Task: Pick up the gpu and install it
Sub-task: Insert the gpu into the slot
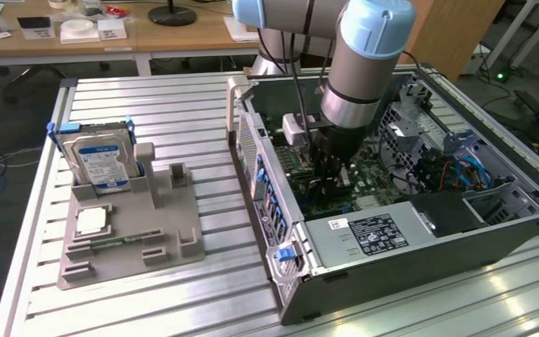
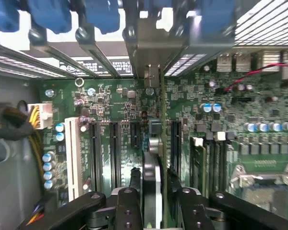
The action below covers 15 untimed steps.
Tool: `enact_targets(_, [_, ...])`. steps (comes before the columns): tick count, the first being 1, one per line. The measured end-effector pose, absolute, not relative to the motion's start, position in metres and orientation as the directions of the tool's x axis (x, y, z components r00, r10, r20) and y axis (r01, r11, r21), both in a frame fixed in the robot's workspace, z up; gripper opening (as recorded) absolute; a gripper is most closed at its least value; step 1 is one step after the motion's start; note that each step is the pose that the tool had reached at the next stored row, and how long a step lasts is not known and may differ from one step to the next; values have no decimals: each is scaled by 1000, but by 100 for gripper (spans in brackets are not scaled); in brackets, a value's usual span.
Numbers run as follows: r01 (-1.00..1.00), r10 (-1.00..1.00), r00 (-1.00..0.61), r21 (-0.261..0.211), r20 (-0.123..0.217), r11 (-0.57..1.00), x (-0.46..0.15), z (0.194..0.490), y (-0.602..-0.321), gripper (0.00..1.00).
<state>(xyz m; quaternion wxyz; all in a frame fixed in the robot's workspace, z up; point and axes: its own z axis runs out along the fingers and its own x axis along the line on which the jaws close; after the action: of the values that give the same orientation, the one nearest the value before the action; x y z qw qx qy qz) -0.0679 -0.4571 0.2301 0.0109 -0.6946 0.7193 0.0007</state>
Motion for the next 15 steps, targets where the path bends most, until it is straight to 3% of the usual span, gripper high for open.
enact_targets(15, [-999,-999,-35,-24,-17,35,-68,281,-457,35])
